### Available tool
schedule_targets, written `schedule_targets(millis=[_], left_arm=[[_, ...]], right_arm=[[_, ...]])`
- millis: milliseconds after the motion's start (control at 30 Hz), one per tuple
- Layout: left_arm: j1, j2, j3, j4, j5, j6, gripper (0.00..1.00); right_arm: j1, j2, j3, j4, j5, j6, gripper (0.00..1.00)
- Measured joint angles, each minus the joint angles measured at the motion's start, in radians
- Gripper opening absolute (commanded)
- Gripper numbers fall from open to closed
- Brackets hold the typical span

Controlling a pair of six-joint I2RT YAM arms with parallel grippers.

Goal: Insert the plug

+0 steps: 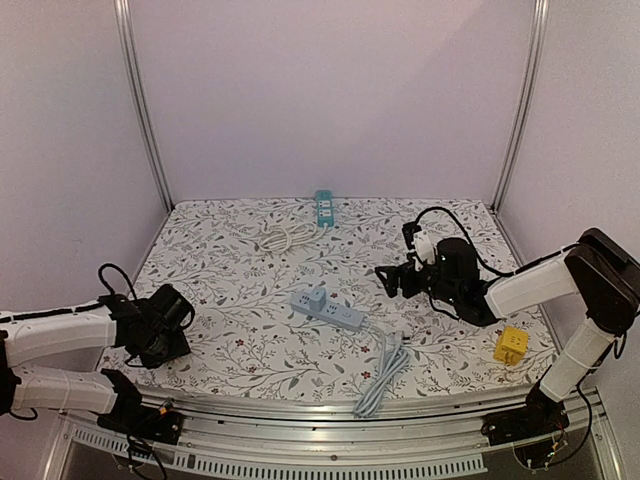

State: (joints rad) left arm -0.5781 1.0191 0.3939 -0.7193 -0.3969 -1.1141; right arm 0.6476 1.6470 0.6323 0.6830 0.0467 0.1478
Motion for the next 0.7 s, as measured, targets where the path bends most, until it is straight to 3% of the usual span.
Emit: schedule_targets(millis=[100, 200, 500, 700], left_arm=[[0.003, 0.038, 0.039, 0.018, -0.018, 0.020, 0.30], [0.007, 0.074, 0.078, 0.057, -0.002, 0.039, 0.22], [-0.004, 0.310, 0.221, 0.108, 0.041, 0.157, 0.16], [-0.079, 0.464, 0.356, 0.114, 0.041, 0.232, 0.21]], right_arm=[[0.000, 0.000, -0.006, 0.007, 0.000, -0.005, 0.99], [0.000, 0.000, -0.008, 0.014, 0.000, -0.010, 0.99], [0.000, 0.041, -0.007, 0.033, 0.008, -0.023, 0.99], [0.000, 0.051, -0.007, 0.034, 0.027, -0.031, 0.99]])
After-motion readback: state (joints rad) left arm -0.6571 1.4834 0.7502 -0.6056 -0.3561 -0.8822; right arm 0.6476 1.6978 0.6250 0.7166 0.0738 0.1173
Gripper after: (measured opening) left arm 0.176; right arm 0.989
